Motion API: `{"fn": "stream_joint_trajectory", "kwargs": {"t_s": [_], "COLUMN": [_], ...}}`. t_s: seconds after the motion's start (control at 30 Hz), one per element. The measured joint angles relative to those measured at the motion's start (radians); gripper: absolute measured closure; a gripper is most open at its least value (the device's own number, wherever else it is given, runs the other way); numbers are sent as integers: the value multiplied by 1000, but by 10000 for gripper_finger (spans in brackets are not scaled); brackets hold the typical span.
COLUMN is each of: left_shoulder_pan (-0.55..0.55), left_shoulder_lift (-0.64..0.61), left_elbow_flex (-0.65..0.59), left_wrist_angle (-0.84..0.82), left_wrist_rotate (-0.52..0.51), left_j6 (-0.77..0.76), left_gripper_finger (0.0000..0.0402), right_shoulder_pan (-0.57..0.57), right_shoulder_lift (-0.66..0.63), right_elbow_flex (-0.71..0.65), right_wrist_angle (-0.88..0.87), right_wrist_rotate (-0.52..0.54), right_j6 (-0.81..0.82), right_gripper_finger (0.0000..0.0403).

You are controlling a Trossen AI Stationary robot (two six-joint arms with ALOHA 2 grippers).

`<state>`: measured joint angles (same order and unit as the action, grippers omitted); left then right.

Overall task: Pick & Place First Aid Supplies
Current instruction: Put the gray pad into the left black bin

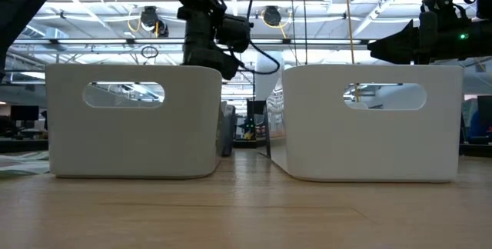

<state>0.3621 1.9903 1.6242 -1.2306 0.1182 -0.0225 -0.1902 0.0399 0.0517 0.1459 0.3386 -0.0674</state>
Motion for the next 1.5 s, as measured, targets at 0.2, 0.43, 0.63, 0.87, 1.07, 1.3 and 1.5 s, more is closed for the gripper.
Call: {"fn": "stream_joint_trajectory", "kwargs": {"t_s": [0.2,0.43,0.63,0.87,1.07,1.3,1.5], "left_shoulder_pan": [18,47,155,327,453,507,495], "left_shoulder_lift": [-1,-1,-1,-1,-1,45,122], "left_elbow_flex": [110,170,170,170,170,171,170], "left_wrist_angle": [-113,-152,-120,-108,-102,-99,-102], "left_wrist_rotate": [-14,-42,-68,-57,-59,-61,-67], "left_j6": [70,120,149,119,178,279,338], "left_gripper_finger": [87,87,87,87,87,87,87], "right_shoulder_pan": [0,0,0,0,0,0,0], "right_shoulder_lift": [0,0,0,0,0,0,0], "right_elbow_flex": [0,0,0,0,0,0,0], "right_wrist_angle": [0,0,0,0,0,0,0], "right_wrist_rotate": [0,0,0,0,0,0,0], "right_j6": [0,0,0,0,0,0,0], "right_gripper_finger": [124,124,124,124,124,124,124]}}
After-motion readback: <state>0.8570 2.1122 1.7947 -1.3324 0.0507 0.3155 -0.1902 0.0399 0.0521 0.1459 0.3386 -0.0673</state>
